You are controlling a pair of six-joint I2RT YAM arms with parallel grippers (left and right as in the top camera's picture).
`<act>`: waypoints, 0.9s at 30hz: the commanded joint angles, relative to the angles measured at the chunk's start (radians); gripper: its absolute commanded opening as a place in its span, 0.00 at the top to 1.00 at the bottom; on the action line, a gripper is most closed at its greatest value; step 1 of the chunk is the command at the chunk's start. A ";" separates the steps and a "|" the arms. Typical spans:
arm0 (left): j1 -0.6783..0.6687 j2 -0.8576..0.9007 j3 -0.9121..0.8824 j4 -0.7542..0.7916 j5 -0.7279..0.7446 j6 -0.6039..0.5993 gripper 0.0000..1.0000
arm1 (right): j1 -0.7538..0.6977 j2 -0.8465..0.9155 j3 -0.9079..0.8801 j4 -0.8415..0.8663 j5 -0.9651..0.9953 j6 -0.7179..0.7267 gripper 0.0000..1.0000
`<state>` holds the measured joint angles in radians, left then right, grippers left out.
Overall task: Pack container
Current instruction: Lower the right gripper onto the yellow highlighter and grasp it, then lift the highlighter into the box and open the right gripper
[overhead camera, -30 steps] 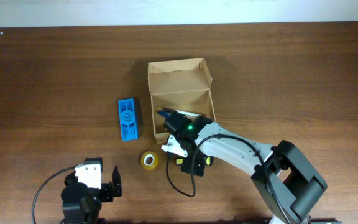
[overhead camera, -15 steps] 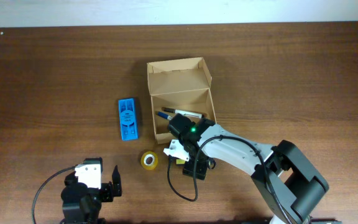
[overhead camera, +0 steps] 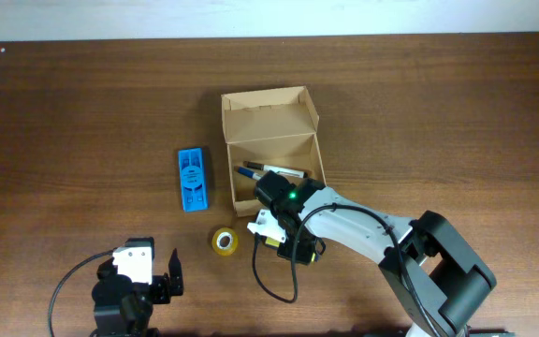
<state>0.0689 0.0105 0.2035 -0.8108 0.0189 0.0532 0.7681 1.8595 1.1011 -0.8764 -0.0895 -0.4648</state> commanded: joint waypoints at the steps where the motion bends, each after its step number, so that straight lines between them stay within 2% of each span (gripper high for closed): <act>1: 0.003 -0.005 -0.006 -0.002 0.001 0.016 0.00 | 0.007 0.016 -0.024 -0.038 -0.122 0.013 0.88; 4: 0.003 -0.005 -0.006 -0.002 0.001 0.016 0.01 | 0.017 0.015 -0.007 -0.076 -0.157 0.061 0.88; 9: 0.003 -0.005 -0.006 -0.002 0.001 0.016 0.01 | 0.073 0.014 0.056 -0.140 -0.196 0.063 0.88; 14: 0.003 -0.005 -0.006 -0.002 0.001 0.016 0.00 | 0.161 0.013 0.212 -0.183 -0.187 0.063 0.88; 17: 0.003 -0.005 -0.006 -0.002 0.001 0.016 0.00 | 0.166 0.013 0.322 -0.193 -0.115 0.140 0.88; 27: 0.003 -0.005 -0.006 -0.002 0.001 0.016 0.01 | 0.072 0.010 0.552 -0.256 0.163 0.144 0.88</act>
<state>0.0689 0.0101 0.2035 -0.8108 0.0189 0.0532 0.8841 1.8717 1.5978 -1.1297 -0.0719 -0.3363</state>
